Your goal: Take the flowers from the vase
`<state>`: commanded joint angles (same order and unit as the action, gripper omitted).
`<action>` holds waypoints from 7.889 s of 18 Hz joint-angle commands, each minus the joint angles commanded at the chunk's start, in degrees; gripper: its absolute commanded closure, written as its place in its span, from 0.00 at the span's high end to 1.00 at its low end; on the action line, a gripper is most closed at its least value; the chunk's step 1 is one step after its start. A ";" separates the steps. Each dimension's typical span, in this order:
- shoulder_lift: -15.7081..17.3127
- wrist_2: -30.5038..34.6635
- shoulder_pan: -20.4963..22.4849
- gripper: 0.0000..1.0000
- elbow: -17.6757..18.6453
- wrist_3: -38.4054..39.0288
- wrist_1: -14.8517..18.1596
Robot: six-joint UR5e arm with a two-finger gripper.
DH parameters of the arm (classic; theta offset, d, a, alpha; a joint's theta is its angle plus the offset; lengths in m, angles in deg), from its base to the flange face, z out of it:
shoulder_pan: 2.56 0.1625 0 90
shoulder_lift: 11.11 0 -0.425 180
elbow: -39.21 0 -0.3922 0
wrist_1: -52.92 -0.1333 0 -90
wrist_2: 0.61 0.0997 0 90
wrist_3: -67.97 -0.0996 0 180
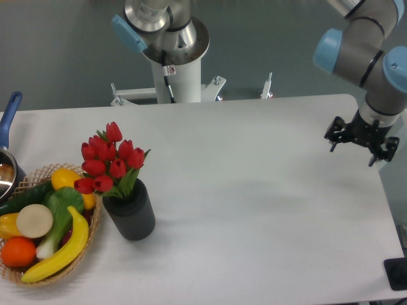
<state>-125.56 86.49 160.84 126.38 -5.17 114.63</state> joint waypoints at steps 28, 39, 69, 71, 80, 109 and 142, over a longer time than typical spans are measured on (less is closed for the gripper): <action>16.89 -48.94 -16.35 1.00 28.40 -7.37 -16.98; 12.42 -60.47 -17.50 1.00 29.55 -7.46 -17.07; 10.21 -64.34 -18.82 0.00 28.32 -7.11 -18.91; 10.47 -64.42 -18.64 0.00 28.23 -6.76 -18.91; 12.85 -64.69 -18.20 0.00 25.25 3.43 -18.91; 19.79 -69.08 -14.42 0.00 19.80 27.43 -18.91; 18.65 -34.03 -1.34 0.04 15.05 14.34 -18.47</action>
<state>-106.91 52.45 159.50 141.43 9.17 96.16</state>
